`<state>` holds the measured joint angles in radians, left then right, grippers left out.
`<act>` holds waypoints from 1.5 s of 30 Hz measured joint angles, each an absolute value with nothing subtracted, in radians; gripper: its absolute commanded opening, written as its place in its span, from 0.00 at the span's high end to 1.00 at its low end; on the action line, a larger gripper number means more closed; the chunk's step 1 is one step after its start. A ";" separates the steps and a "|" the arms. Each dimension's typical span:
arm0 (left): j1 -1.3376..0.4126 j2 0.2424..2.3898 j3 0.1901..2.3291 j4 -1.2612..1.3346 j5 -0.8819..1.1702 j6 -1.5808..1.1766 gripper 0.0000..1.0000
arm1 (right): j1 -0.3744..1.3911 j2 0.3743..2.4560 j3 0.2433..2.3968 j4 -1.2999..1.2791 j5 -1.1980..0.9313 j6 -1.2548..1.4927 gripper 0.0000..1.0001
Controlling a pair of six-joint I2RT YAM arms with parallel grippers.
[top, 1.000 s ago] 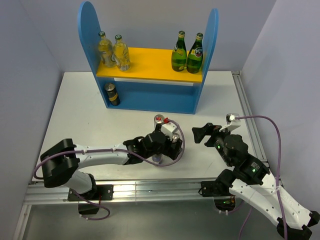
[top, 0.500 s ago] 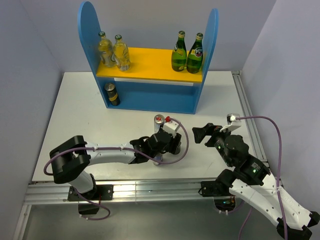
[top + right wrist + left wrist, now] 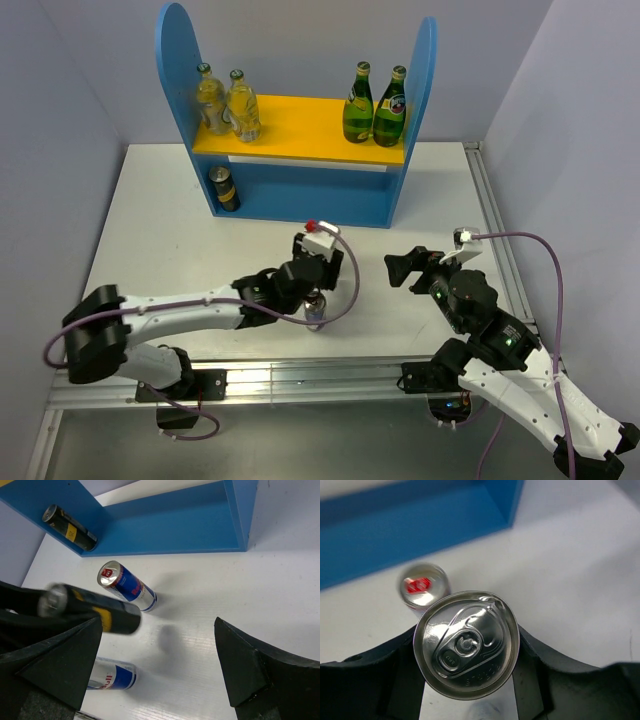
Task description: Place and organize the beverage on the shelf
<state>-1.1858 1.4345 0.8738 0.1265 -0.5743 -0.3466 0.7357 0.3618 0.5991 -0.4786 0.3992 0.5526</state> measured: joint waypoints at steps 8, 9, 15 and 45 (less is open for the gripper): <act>-1.044 1.151 0.813 0.249 -0.704 -0.266 1.00 | 0.736 0.362 0.599 -0.478 0.399 0.553 0.00; -0.992 1.143 0.800 0.268 -0.704 -0.266 1.00 | 0.736 0.362 0.599 -0.478 0.399 0.552 0.00; -0.727 1.253 0.722 0.348 -0.725 -0.256 1.00 | 0.737 0.362 0.599 -0.478 0.399 0.552 0.00; -0.506 1.772 0.938 0.584 -0.757 -0.286 0.93 | 0.737 0.365 0.598 -0.472 0.399 0.552 0.00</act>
